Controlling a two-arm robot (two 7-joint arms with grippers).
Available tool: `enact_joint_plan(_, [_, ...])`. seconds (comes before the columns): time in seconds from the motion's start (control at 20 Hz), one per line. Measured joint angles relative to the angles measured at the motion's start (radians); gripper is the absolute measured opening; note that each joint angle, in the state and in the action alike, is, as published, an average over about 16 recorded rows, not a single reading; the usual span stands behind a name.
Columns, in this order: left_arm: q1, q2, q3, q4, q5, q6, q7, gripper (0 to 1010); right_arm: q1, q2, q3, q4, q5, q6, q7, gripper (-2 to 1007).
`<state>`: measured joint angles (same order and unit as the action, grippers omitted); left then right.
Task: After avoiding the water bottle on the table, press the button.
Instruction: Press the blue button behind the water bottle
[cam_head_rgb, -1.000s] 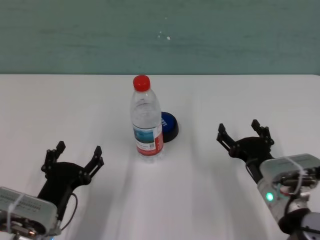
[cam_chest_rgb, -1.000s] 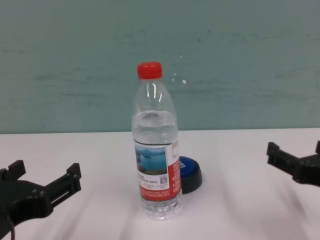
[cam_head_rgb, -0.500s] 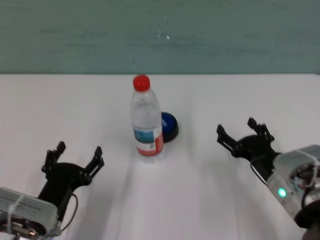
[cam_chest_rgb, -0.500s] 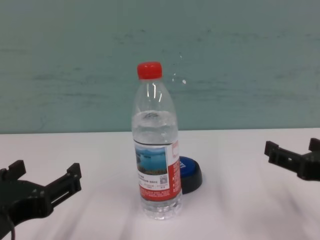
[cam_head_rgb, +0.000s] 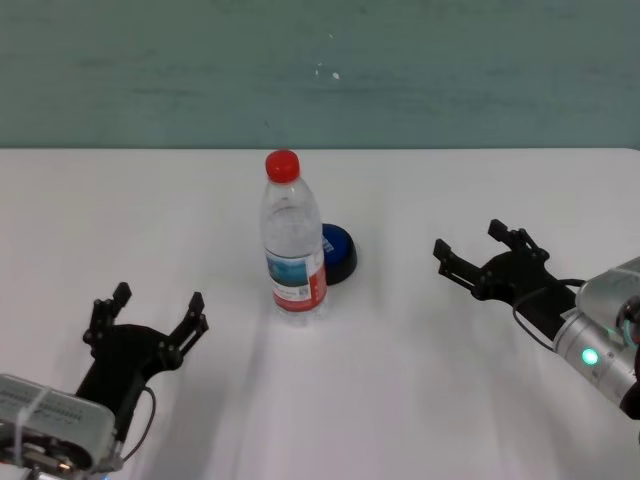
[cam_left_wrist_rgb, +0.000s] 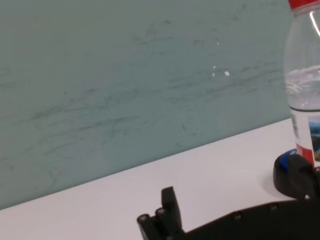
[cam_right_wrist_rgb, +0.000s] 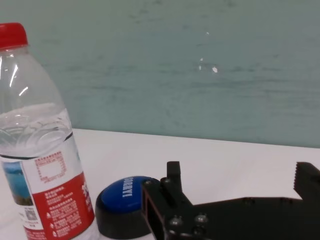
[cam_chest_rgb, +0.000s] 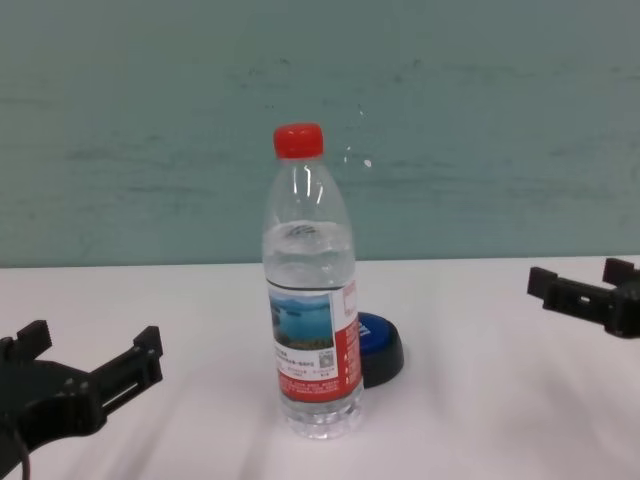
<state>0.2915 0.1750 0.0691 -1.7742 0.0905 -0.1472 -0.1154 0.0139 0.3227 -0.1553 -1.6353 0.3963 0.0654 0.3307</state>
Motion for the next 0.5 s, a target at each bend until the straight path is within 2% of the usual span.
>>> enact_joint_plan(0.25, [0.000,0.000,0.000,0.000,0.000,0.000,0.000,1000,0.065,0.036,-0.021,0.048,0.021,0.022,0.041,1004])
enact_joint_plan(0.5, [0.000,0.000,0.000,0.000,0.000,0.000,0.000,1000,0.140,0.055,-0.051,0.110,0.028,0.040,0.066,1004])
